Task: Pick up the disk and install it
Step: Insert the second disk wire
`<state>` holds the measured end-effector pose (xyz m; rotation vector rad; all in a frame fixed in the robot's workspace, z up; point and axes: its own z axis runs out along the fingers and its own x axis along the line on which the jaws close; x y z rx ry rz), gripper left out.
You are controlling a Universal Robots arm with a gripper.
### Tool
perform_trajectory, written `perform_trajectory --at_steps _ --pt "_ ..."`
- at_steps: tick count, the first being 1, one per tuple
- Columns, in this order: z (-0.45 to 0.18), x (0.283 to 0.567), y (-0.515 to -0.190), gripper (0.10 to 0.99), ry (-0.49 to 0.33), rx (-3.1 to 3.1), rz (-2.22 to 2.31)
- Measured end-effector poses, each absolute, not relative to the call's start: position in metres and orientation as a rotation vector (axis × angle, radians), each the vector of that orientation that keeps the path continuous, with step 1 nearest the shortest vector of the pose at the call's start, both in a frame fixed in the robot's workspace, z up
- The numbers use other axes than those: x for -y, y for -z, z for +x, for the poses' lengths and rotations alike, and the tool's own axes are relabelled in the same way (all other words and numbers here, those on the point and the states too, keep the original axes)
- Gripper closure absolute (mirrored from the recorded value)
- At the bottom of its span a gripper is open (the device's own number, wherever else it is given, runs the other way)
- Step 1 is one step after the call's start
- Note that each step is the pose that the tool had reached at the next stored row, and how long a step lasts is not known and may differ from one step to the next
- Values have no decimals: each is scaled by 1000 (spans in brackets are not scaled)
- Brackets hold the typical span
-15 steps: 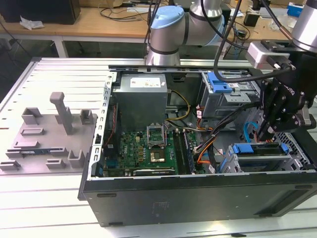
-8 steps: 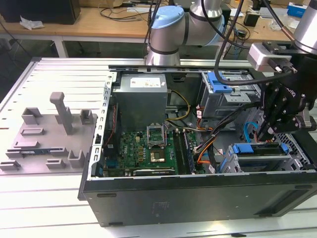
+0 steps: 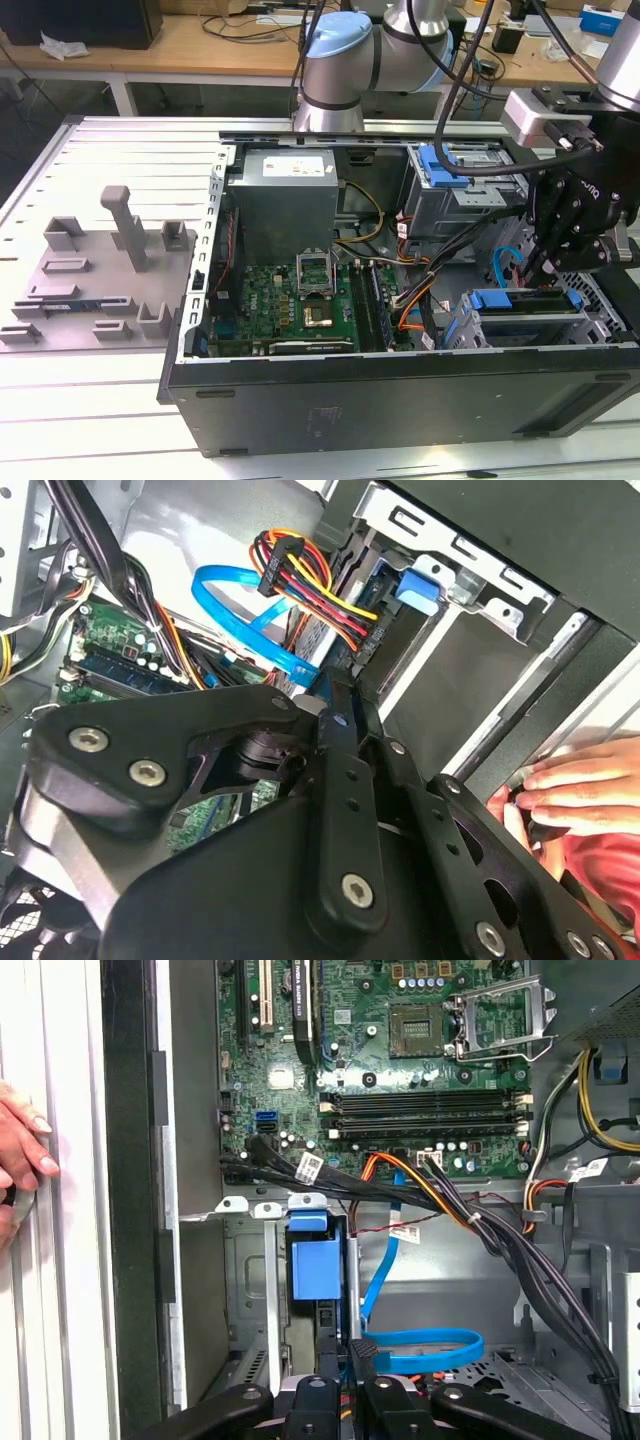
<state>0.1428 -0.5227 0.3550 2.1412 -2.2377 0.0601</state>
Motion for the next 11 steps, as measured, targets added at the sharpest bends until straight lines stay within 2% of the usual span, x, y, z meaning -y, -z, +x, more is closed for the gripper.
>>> perform_trajectory --at_steps 11 --pt "144 524 -354 925 -60 2238 2141"
